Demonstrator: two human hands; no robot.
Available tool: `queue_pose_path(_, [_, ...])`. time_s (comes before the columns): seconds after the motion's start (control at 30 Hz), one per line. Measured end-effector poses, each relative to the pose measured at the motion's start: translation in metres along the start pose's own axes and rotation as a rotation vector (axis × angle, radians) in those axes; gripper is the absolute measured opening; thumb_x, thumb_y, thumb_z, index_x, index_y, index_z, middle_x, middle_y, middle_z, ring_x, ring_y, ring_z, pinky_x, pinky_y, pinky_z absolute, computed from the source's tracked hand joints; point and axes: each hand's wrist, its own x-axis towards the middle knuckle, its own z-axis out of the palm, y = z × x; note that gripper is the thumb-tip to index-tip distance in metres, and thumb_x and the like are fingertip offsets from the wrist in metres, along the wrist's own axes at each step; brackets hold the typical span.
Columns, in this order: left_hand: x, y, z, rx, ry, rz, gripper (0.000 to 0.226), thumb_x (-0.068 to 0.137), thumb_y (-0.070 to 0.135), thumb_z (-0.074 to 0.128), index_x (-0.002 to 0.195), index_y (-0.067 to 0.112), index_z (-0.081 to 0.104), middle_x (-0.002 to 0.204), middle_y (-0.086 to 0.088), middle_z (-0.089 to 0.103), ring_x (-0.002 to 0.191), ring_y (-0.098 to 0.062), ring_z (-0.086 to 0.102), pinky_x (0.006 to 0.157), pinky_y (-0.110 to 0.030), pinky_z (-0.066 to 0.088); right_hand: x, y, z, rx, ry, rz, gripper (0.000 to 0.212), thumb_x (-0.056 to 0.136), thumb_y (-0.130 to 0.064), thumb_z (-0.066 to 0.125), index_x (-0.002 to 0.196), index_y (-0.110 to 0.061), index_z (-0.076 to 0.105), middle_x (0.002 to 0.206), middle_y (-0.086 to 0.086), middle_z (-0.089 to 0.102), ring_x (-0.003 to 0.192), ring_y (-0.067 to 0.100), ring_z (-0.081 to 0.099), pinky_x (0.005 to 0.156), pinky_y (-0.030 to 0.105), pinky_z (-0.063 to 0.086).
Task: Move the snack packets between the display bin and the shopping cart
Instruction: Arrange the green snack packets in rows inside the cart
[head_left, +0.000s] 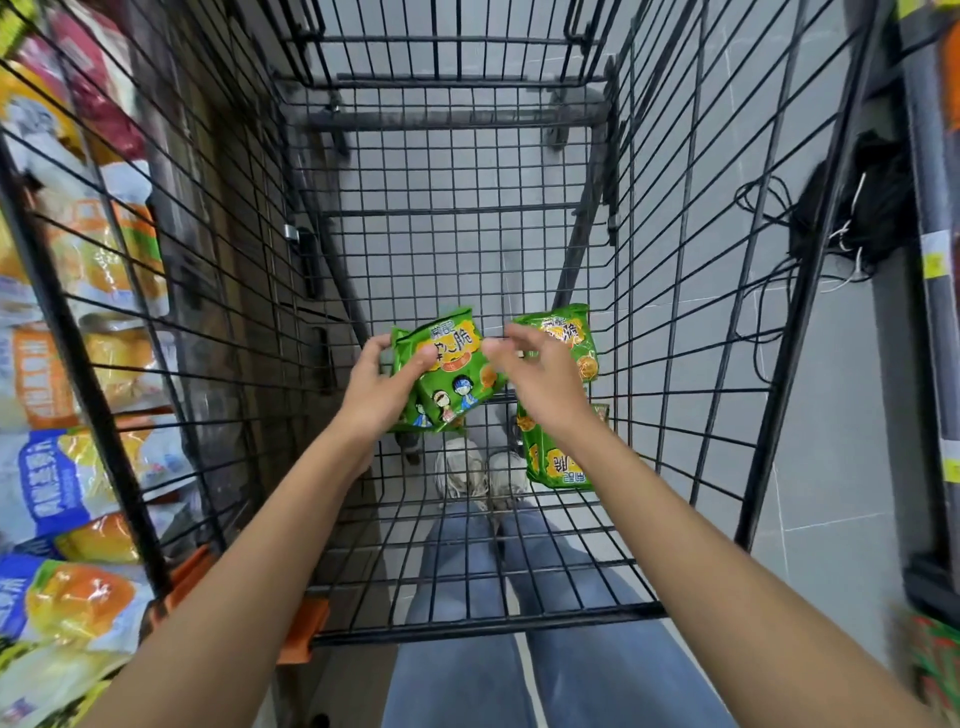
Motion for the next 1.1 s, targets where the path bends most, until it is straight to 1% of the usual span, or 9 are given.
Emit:
queue_pose_path(0.1, [-0.003,0.005,0.007,0.013,-0.088,0.018,0.052,0.084,0.038,0.063,0.127,0.016,0.044,0.103,0.001,0.065,0.064,0.006,0.065,0.056,-0.013,0.051,-0.005,-0.002,0.008,0.037,-0.078,0.055,0.043,0.084,-0.025,0.068,0.122,-0.008,0.058,0.103,-0.001,0.055,0.095,0.013,0.051,0.081,0.023,0.045])
queue_pose_path(0.23, [-0.003,0.005,0.008,-0.037,-0.164,-0.043,0.069,0.074,0.039,0.070,0.133,0.023,0.039,0.101,0.002,0.069,0.085,-0.012,0.069,0.084,-0.035,0.054,-0.001,0.003,0.000,0.267,-0.114,0.272,0.058,0.082,-0.022,0.070,0.131,-0.004,0.045,0.121,0.005,0.053,0.115,0.020,0.050,0.100,0.032,0.040])
queue_pose_path(0.33, [-0.001,-0.001,0.005,-0.096,-0.142,-0.079,0.053,0.087,0.010,0.064,0.133,0.023,0.039,0.096,-0.004,0.071,0.081,-0.017,0.069,0.080,-0.036,0.055,0.005,0.010,-0.011,0.360,-0.061,0.359,0.056,0.080,-0.019,0.071,0.128,-0.007,0.045,0.118,0.004,0.052,0.111,0.021,0.051,0.100,0.034,0.039])
queue_pose_path(0.47, [0.001,-0.004,0.002,-0.073,-0.055,-0.112,0.048,0.091,0.000,0.056,0.132,0.019,0.040,0.093,-0.001,0.067,0.078,-0.014,0.067,0.075,-0.034,0.055,0.016,0.021,-0.021,0.410,0.257,0.394,0.043,0.083,-0.017,0.069,0.121,-0.011,0.050,0.108,0.001,0.050,0.098,0.016,0.050,0.086,0.028,0.041])
queue_pose_path(0.57, [0.003,-0.006,0.001,-0.096,-0.021,-0.135,0.049,0.091,-0.002,0.053,0.134,0.017,0.039,0.090,0.004,0.064,0.079,-0.015,0.065,0.071,-0.033,0.054,0.023,0.032,-0.025,0.106,0.454,0.334,0.029,0.085,-0.019,0.067,0.110,-0.015,0.054,0.112,0.006,0.056,0.095,0.019,0.054,0.078,0.028,0.042])
queue_pose_path(0.77, [0.003,-0.011,0.007,-0.047,-0.042,-0.228,0.049,0.089,0.000,0.058,0.131,0.019,0.041,0.110,-0.010,0.064,0.082,-0.022,0.067,0.081,-0.043,0.055,0.018,0.036,-0.023,-0.457,0.445,0.238,0.039,0.091,-0.023,0.056,0.127,-0.011,0.047,0.127,0.011,0.051,0.111,0.032,0.054,0.082,0.039,0.045])
queue_pose_path(0.83, [0.004,-0.014,0.010,0.000,-0.069,-0.253,0.049,0.087,-0.003,0.059,0.128,0.019,0.042,0.104,-0.009,0.064,0.078,-0.021,0.066,0.075,-0.040,0.057,0.011,0.033,-0.022,-0.502,0.420,0.206,0.046,0.090,-0.019,0.056,0.132,-0.010,0.041,0.133,0.012,0.046,0.114,0.032,0.051,0.083,0.040,0.045])
queue_pose_path(0.97, [0.007,-0.021,0.018,0.092,-0.142,-0.322,0.050,0.083,-0.011,0.059,0.122,0.014,0.042,0.095,-0.007,0.061,0.070,-0.016,0.061,0.041,-0.021,0.051,-0.015,0.023,-0.026,-0.589,0.277,0.112,0.048,0.089,-0.021,0.056,0.133,-0.011,0.041,0.134,0.010,0.044,0.118,0.029,0.048,0.085,0.037,0.044])
queue_pose_path(1.1, [0.011,-0.033,0.032,0.298,-0.191,-0.329,0.053,0.079,-0.011,0.063,0.115,0.021,0.040,0.099,-0.010,0.060,0.077,-0.019,0.060,0.057,-0.029,0.052,-0.061,0.014,-0.037,-0.711,0.082,-0.053,0.048,0.090,-0.033,0.051,0.133,-0.013,0.046,0.137,0.007,0.046,0.125,0.024,0.041,0.098,0.035,0.038])
